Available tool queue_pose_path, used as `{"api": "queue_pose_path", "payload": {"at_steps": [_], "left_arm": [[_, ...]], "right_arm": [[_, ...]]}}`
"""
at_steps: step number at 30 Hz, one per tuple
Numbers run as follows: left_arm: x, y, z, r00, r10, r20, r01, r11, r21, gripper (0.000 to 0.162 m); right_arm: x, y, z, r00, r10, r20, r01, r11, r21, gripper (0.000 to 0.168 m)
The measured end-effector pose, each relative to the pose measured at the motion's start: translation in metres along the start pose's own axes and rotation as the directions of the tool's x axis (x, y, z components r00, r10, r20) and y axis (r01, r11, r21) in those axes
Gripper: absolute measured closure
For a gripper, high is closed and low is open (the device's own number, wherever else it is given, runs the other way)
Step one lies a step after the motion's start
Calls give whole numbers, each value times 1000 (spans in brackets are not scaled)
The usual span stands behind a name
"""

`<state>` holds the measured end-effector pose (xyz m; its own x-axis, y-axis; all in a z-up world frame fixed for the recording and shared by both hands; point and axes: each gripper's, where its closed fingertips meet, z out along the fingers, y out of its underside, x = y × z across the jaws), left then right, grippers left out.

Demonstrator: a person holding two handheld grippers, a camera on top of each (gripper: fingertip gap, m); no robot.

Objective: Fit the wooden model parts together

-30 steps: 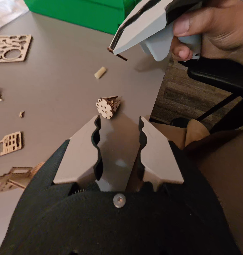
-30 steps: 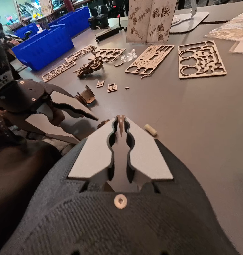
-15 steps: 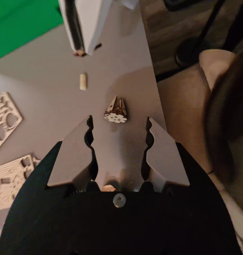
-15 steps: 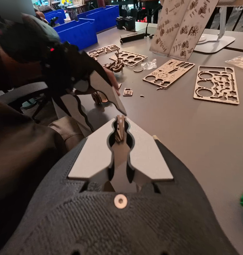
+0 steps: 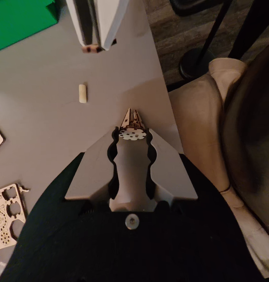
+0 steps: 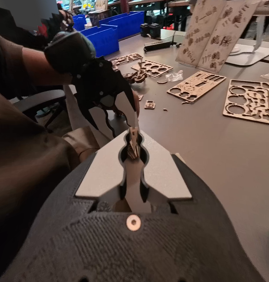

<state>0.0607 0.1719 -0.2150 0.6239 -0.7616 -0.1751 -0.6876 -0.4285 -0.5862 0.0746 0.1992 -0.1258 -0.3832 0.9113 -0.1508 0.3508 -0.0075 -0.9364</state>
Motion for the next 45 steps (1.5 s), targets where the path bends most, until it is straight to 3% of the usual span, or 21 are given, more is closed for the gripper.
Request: {"api": "queue_pose_path", "payload": {"at_steps": [1,6,13,19,26,32,45], "left_arm": [[3,-3,-4,1000,-12,0,12,1000,25,127],[27,-23,-36,967,-241,-79,253,941,227,128],[72,-11,-69,874,-464,-145,473,744,471,128],[92,17,-79,901,-433,24,377,810,449,129],[79,26,-87,875,-480,63,402,792,461,129],[74,31,-85,860,-510,13,446,764,467,129],[65,35,-85,828,-561,-18,494,714,496,129]], "right_arm": [[-5,0,0,1000,-18,23,18,1000,-7,161],[-41,9,9,979,-143,147,157,984,-87,161],[-103,20,41,882,-391,261,439,884,-159,161],[-135,14,67,775,-471,422,583,790,-191,161],[-129,16,91,664,-520,537,718,644,-264,162],[-120,22,97,619,-487,616,745,613,-264,161],[-115,21,104,616,-420,666,705,672,-227,161]]}}
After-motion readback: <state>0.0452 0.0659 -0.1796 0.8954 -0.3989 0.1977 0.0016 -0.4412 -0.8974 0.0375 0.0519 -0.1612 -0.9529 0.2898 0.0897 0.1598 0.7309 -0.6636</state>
